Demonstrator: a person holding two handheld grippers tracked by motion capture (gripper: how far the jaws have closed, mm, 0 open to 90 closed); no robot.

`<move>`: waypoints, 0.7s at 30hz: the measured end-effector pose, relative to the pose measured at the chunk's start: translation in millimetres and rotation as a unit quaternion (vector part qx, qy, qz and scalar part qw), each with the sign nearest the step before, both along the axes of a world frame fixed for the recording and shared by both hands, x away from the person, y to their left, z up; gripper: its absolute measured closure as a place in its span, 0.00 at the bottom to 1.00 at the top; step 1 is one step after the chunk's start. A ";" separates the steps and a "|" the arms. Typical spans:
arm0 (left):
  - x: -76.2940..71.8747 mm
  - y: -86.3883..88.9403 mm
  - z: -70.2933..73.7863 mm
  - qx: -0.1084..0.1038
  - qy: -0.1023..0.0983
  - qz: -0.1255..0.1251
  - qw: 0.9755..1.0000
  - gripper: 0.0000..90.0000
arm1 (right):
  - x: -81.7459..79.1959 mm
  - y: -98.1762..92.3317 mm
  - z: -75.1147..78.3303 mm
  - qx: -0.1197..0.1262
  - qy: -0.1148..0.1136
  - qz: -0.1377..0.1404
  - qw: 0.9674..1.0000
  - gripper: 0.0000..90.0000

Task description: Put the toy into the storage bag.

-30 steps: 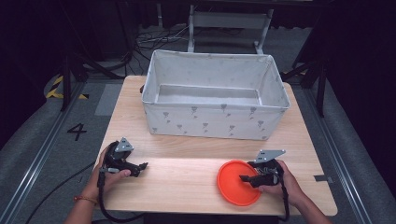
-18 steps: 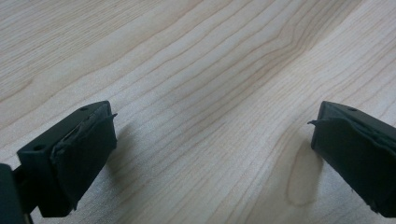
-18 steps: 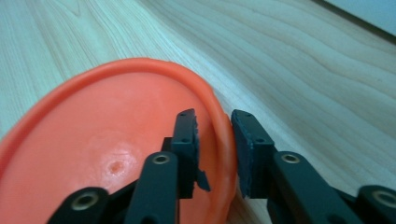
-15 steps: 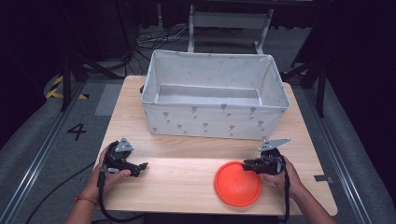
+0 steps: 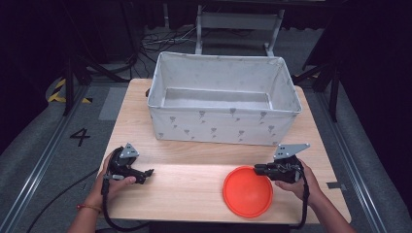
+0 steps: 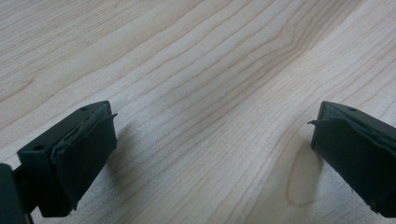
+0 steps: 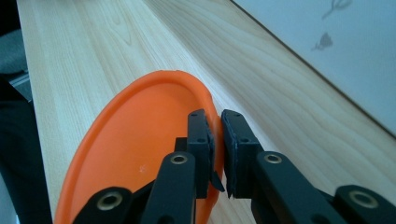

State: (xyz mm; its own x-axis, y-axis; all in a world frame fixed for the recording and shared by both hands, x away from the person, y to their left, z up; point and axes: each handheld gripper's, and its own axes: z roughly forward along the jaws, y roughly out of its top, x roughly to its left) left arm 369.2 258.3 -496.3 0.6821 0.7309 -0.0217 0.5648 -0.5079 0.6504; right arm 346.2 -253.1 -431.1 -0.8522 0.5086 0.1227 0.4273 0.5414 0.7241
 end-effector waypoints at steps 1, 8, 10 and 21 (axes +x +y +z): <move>0.0 0.0 0.0 0.000 0.000 0.000 1.000 0.00 | 0.0 0.0 0.0 0.000 0.000 0.000 1.000 0.92; 0.0 0.0 0.0 0.000 0.000 0.000 1.000 0.00 | -8.9 10.9 30.8 -0.038 -0.044 0.024 0.998 0.92; 0.0 0.0 0.0 0.000 0.000 0.000 1.000 0.00 | -10.1 12.0 40.4 -0.039 -0.053 0.028 0.997 0.92; 0.0 0.0 0.0 0.000 0.000 0.000 1.000 0.00 | -9.1 5.0 83.0 -0.053 -0.100 0.035 0.993 0.92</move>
State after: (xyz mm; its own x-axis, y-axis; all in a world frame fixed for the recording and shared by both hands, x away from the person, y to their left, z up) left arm 369.2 258.3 -496.3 0.6824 0.7307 -0.0222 0.5649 -0.5078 0.6504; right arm 337.1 -248.1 -348.1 -0.8877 0.4485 -0.1046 0.2390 0.6429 0.7277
